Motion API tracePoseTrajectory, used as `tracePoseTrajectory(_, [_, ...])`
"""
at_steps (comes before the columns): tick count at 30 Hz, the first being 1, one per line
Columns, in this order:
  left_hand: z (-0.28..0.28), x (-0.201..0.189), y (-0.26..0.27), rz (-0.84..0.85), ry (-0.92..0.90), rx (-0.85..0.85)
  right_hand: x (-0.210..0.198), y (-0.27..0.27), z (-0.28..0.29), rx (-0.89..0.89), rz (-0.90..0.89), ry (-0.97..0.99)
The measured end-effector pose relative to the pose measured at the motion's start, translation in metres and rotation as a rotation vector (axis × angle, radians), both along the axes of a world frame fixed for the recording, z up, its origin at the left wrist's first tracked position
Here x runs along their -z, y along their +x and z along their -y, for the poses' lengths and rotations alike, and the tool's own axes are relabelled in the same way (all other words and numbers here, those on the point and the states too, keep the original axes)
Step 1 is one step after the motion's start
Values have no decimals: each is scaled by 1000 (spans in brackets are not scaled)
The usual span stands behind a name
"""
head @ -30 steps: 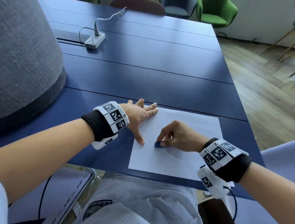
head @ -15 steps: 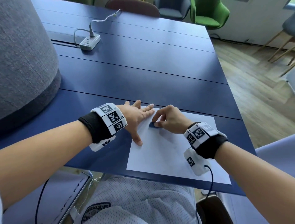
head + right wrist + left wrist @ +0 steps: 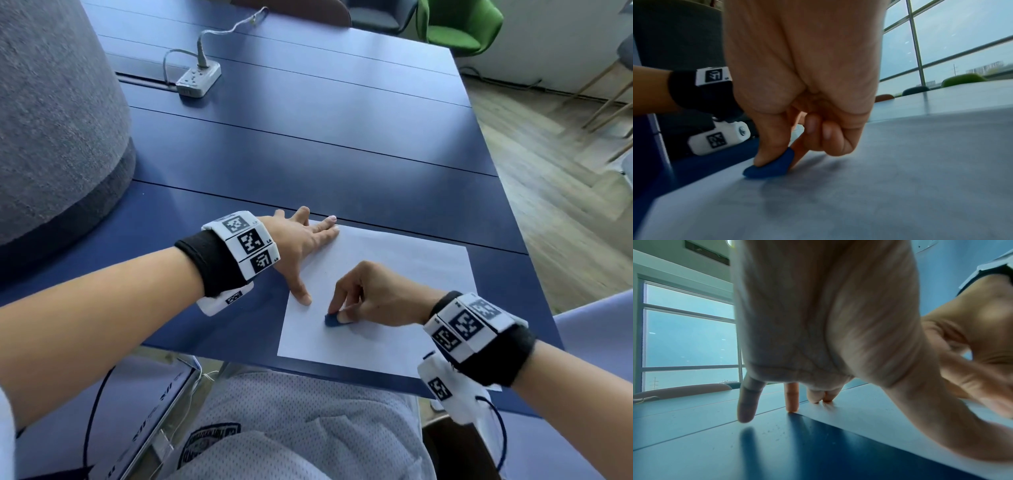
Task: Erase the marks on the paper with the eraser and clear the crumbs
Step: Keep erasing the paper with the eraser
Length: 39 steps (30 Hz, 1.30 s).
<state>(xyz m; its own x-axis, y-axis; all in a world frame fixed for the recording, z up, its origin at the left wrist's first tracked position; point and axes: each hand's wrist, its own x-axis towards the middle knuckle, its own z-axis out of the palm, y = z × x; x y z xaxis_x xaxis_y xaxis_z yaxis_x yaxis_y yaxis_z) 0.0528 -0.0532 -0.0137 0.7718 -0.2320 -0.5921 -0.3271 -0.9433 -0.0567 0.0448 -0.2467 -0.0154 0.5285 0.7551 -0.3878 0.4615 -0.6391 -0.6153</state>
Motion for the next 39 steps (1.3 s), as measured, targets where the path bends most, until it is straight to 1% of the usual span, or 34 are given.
tracePoseTrajectory(2, [1, -1, 1, -6, 5, -7, 1, 10, 0, 114, 80, 55])
tracePoseTrajectory(4, [2, -2, 0, -13, 9, -13, 4, 9, 3, 208, 96, 117])
tracePoseTrajectory(5, [3, -3, 0, -12, 10, -13, 5, 5, 5, 186, 70, 131])
tracePoseTrajectory(6, [2, -3, -1, -13, 10, -15, 6, -3, 7, 124, 30, 121])
tracePoseTrajectory(8, [3, -4, -1, -17, 12, -16, 3, -13, 8, 12, -31, 48])
tracePoseTrajectory(9, [3, -4, -1, -20, 17, -17, 2, -12, 7, 8, -13, 36])
tracePoseTrajectory(11, [4, -4, -1, -21, 25, -14, 5, -3, 5, 105, 75, 91])
tracePoseTrajectory(13, [4, -4, 0, -22, 23, -17, 8, -4, 5, 182, 102, 149])
tracePoseTrajectory(14, [3, -4, -1, -21, 17, -20, 9, -8, 7, 161, 86, 155])
tracePoseTrajectory(15, [3, -4, -1, -18, 12, -23, 9, -14, 9, 103, 57, 135])
tracePoseTrajectory(17, [1, -3, -1, -18, 12, -24, 4, -21, 7, -18, 10, 54])
tracePoseTrajectory(18, [2, -2, -2, -20, 17, -22, 3, -18, 4, -25, 15, 34])
tracePoseTrajectory(22, [5, -5, -1, -15, 34, -14, 8, -12, -5, 144, 123, 142])
tracePoseTrajectory(24, [4, -6, -2, -15, 27, -20, 11, -23, -2, 85, 84, 154])
tracePoseTrajectory(26, [4, -6, -3, -16, 28, -19, 8, -31, -2, -15, 40, 93])
tracePoseTrajectory(27, [4, -6, -3, -15, 32, -16, 8, -28, -4, -23, 53, 81])
tracePoseTrajectory(30, [5, -6, -2, -6, 36, -9, 10, -21, -14, 84, 128, 137])
tracePoseTrajectory(31, [5, -5, -3, -4, 32, -10, 11, -23, -14, 89, 132, 152])
tracePoseTrajectory(33, [4, -6, -3, -3, 24, -11, 11, -30, -12, 5, 83, 139])
tracePoseTrajectory(35, [3, -5, -3, -7, 29, -8, 6, -34, -16, -84, 51, 78])
tracePoseTrajectory(39, [5, -6, -3, -5, 40, -10, 7, -25, -26, 8, 123, 123])
